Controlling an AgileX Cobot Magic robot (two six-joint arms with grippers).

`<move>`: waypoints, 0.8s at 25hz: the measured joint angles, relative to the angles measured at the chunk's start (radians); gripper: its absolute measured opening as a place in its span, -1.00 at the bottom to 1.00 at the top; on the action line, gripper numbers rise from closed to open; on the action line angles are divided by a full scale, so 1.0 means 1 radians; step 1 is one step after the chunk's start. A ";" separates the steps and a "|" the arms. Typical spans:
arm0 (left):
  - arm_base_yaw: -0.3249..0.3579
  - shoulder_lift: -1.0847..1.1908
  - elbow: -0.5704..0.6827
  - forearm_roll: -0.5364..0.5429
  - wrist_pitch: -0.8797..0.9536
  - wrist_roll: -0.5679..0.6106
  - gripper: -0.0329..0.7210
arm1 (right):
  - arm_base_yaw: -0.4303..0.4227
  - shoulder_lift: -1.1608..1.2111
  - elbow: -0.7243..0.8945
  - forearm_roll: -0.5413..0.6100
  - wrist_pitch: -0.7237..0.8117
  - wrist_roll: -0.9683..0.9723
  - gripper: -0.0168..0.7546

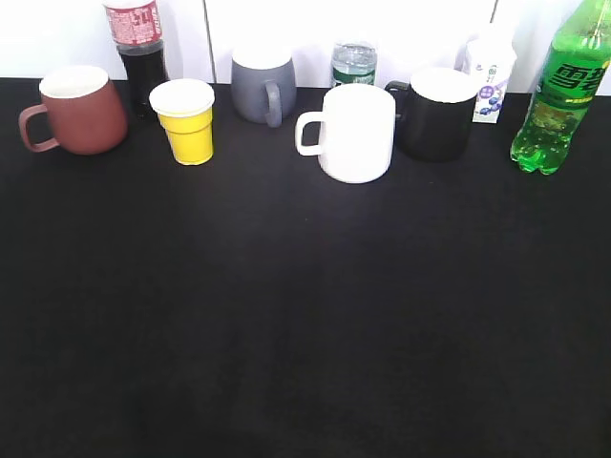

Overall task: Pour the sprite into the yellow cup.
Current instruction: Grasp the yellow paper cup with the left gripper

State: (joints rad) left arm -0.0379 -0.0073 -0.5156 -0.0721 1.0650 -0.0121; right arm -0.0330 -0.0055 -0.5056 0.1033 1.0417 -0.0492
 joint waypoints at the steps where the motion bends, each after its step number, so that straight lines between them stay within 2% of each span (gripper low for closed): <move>1: 0.000 0.000 0.000 0.000 0.000 0.000 0.67 | 0.000 0.000 0.000 0.000 0.000 0.000 0.55; 14: 0.001 0.000 -0.013 -0.025 -0.036 0.000 0.62 | 0.000 0.000 0.000 0.000 0.000 0.000 0.55; 17: 0.001 0.023 -0.017 -0.021 -0.349 0.000 0.62 | 0.000 0.000 0.000 0.000 0.000 0.000 0.55; 20: 0.001 0.189 0.098 -0.028 -0.743 0.000 0.59 | 0.000 0.000 0.000 0.000 0.000 0.000 0.55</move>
State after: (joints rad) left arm -0.0368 0.1814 -0.4176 -0.0998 0.3219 -0.0121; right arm -0.0330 -0.0055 -0.5056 0.1033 1.0417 -0.0492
